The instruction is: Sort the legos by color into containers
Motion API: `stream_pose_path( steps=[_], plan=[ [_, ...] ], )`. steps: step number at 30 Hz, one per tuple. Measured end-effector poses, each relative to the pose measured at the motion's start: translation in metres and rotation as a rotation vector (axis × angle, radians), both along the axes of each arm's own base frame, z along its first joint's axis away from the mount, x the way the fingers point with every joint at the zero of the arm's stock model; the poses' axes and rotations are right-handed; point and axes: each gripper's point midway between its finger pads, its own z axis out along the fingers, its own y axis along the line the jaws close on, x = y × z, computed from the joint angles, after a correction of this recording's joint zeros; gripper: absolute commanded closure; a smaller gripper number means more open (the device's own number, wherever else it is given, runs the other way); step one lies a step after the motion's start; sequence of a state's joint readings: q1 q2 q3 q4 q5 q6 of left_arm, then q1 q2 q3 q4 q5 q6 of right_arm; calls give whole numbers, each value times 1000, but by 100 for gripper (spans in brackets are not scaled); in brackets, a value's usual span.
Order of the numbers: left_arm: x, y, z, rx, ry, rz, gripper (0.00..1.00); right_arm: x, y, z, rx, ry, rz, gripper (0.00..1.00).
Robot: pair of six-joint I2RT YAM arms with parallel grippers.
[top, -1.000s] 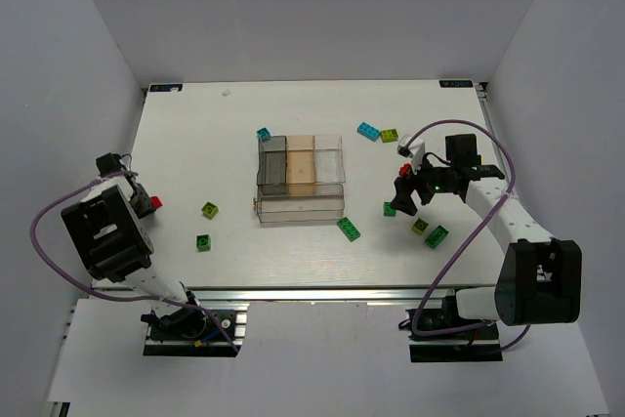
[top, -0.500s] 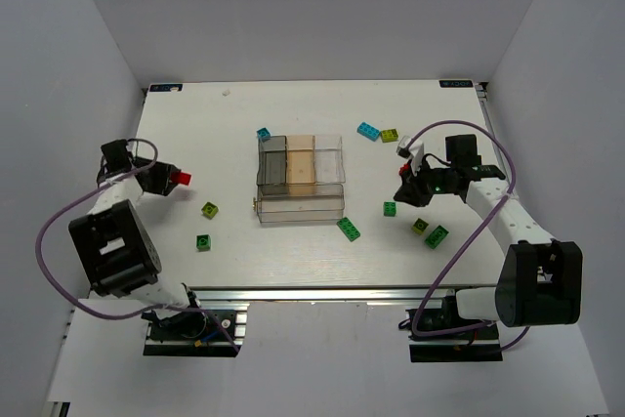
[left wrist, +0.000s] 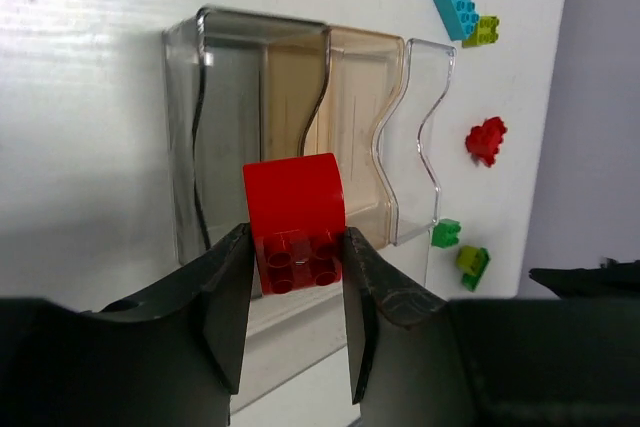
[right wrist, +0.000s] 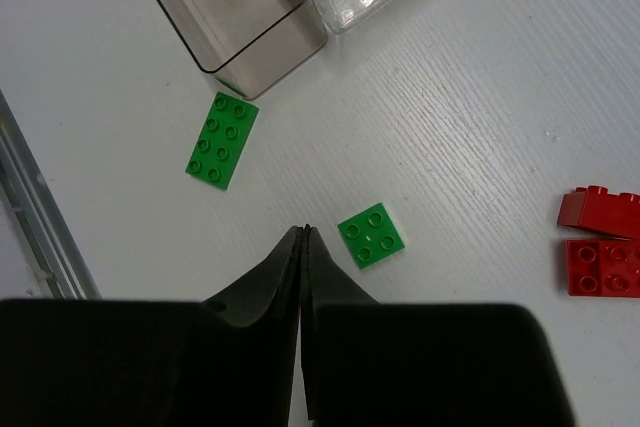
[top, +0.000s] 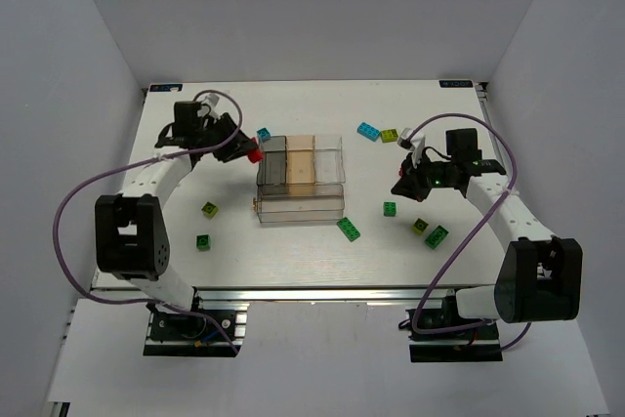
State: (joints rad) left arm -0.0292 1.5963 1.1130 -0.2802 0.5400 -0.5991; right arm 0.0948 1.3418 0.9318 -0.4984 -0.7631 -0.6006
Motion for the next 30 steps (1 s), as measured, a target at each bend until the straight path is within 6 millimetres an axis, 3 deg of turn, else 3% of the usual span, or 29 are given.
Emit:
stream_pose_path(
  steps=[5,8,11,12,14,15,19,21,24,27,30],
  plan=[
    [27,-25,4,130,-52,-82,92,-1,1,1,8,15,-11,86],
    [34,-37,-14,189,-19,-114,83,-1,0,1,6,17,-16,60],
    [37,-46,-39,242,35,-137,75,0,-1,2,-1,16,-29,46],
    [36,-49,-47,259,55,-146,65,0,-2,2,-5,17,-38,39],
    [33,-51,-63,292,95,-156,57,2,-4,2,-14,20,-61,34],
    [32,-52,-68,310,110,-160,45,4,-6,1,-19,23,-76,31],
    [29,-54,-75,352,130,-171,42,14,-13,-1,-41,46,-173,31],
    [33,-54,-71,363,115,-168,24,22,-18,-2,-53,66,-240,34],
    [38,-52,-61,370,89,-156,23,43,-28,-3,-74,107,-382,38],
    [39,-50,-42,373,44,-143,23,65,-41,-12,-100,171,-557,44],
    [32,-48,-8,359,-38,-127,23,88,-55,-26,-141,247,-726,49]
  ],
)
